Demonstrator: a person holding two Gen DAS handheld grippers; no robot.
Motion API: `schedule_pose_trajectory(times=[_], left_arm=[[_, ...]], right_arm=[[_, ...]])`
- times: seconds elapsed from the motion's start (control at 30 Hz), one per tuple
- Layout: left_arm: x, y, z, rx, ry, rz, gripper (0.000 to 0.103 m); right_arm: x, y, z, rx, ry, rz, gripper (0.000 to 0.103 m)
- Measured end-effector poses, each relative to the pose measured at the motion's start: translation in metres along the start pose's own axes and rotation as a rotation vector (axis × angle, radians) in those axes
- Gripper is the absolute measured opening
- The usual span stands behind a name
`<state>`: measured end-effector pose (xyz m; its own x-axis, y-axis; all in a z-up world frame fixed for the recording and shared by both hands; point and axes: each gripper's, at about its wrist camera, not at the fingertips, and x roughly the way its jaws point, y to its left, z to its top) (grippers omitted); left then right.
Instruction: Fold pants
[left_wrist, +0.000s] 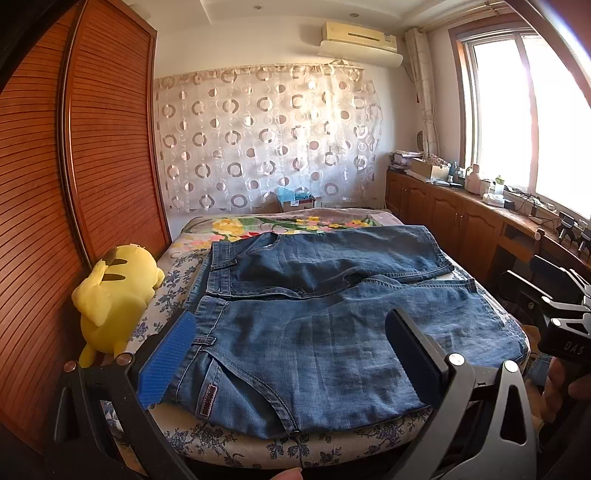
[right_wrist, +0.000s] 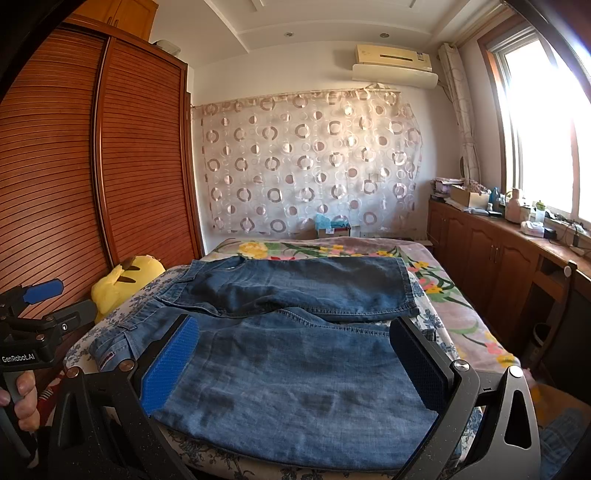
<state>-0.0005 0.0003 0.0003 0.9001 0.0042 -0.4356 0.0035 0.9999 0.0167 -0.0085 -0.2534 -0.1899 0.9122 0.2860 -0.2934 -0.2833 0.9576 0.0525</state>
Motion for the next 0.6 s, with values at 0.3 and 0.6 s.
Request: schedule_pose_trajectory(times=[0.3,0.6], left_arm=[[-0.0002,0.0000,-0.0001,0.000,-0.003,0.000,0.103],[-0.0002,-0.0001,-0.0001,0.001,-0.003,0.000,0.103]], right_arm=[[0.0002,-0.0003,0.0004,0.001,-0.001,-0.001,0.103],[-0.0003,-0.0017,-0.0005,0.003,0.002,0.000,0.103]])
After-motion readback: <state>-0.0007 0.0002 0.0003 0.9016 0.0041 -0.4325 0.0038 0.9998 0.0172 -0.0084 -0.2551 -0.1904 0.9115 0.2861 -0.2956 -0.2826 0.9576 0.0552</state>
